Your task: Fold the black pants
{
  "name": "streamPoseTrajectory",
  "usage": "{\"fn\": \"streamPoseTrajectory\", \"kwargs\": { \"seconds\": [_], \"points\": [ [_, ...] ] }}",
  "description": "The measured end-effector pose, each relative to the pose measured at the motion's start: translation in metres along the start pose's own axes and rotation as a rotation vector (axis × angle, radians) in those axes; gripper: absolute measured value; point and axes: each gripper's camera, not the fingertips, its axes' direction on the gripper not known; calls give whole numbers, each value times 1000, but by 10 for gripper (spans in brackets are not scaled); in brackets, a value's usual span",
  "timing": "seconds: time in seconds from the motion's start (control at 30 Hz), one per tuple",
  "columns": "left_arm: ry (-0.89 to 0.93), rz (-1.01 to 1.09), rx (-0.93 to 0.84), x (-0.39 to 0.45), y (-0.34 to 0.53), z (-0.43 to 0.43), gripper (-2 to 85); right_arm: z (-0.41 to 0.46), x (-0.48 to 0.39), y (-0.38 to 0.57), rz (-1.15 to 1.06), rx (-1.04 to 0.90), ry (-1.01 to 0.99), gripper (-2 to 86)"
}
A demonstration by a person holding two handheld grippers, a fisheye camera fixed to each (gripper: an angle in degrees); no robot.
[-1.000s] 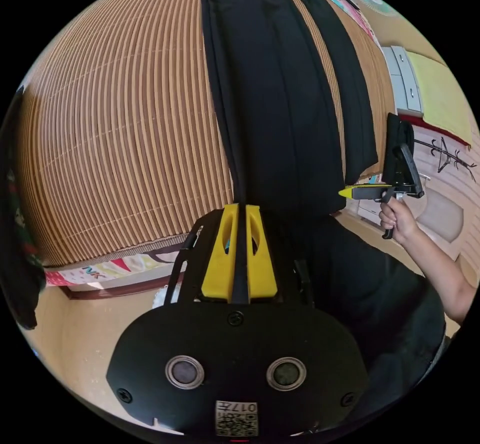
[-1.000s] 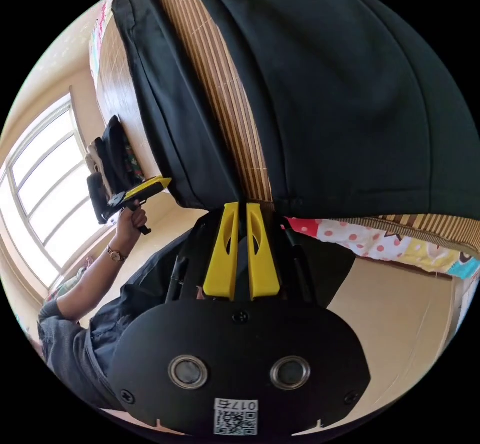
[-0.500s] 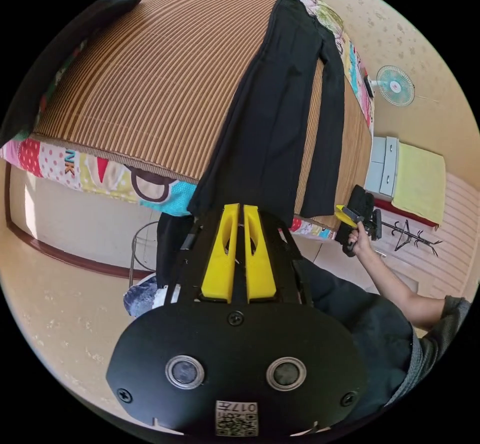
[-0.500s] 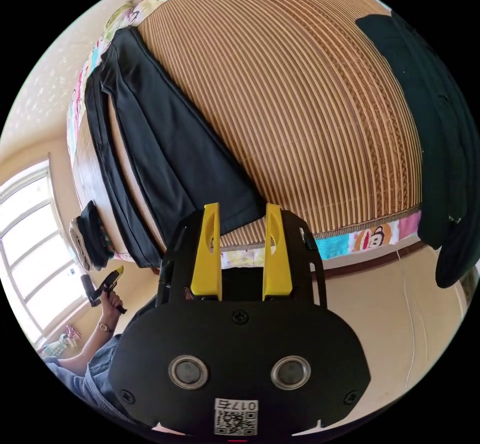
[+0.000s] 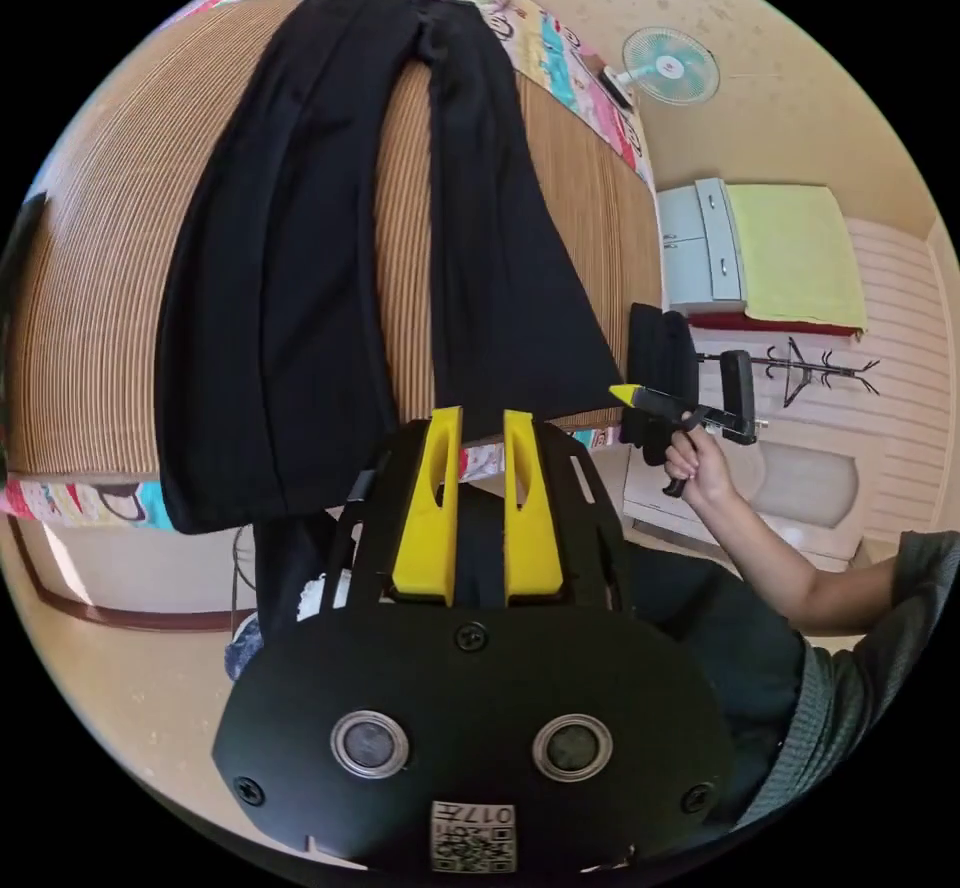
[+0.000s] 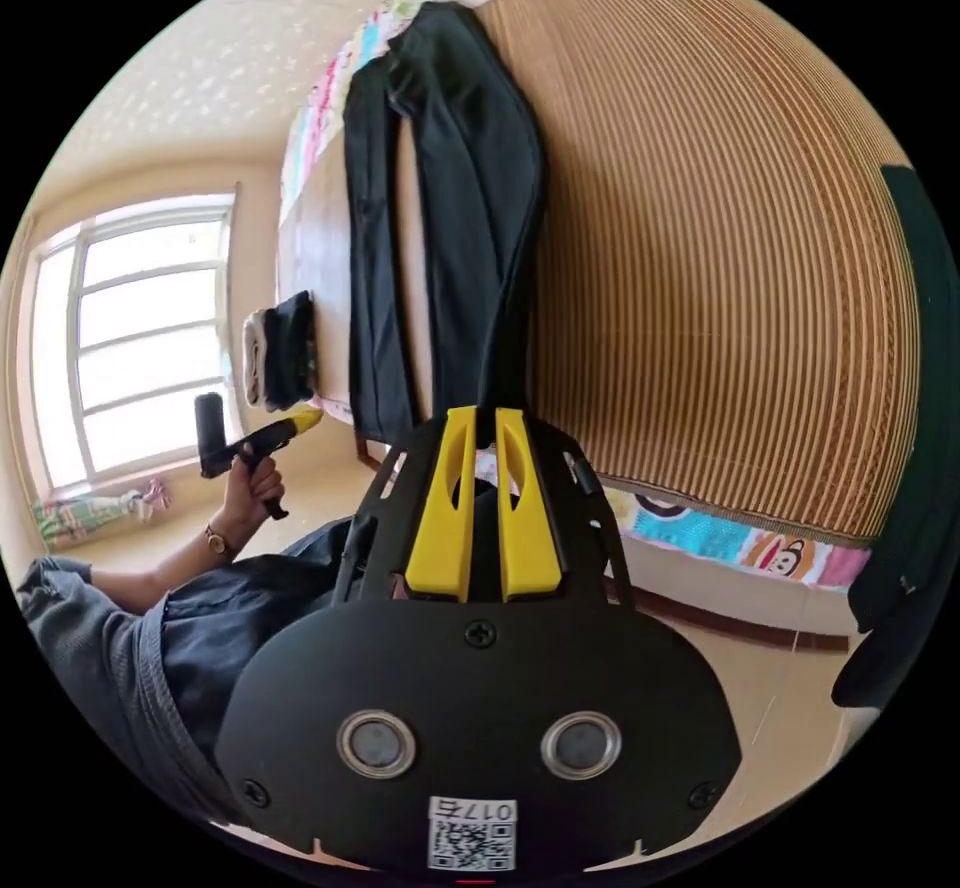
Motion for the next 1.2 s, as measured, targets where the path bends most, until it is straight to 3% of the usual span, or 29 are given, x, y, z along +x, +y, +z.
{"fn": "streamPoseTrajectory", "kwargs": {
  "seconds": [0.13, 0.27, 0.47, 0.57, 0.63, 0.7, 0.77, 0.83, 0.97, 1.07, 1.2],
  "points": [
    [159, 75, -40, 64, -54, 36, 115, 4, -71, 0, -226, -71, -50, 25],
    [64, 116, -123, 95, -95, 59, 150, 9, -114, -5, -380, -127, -100, 26],
    [-129, 254, -139, 113, -87, 80, 27, 18, -99, -40, -601, -463, -131, 31],
    [-152, 255, -131, 109, -81, 90, 8, 10, -61, -94, -608, -559, -13, 38],
    [-125, 237, -123, 104, -80, 95, 3, -2, -24, -170, -492, -497, 137, 59],
    [-92, 209, -109, 98, -80, 98, 0, -15, 1, -236, -368, -387, 119, 84],
    [-48, 173, -87, 91, -80, 101, -1, -29, 26, -301, -214, -209, 34, 105],
    [1, 158, -62, 85, -80, 101, -1, -34, 65, -368, 15, 18, -189, 132],
    [109, 124, 18, 70, -75, 97, -1, -13, 95, -433, 206, 217, -336, 147],
    [178, 94, 57, 56, -74, 97, -1, 5, 84, -472, 196, 275, -221, 144],
    [311, 28, 113, 33, -71, 97, -1, 39, 40, -509, 118, 231, 86, 83]
  ]
}}
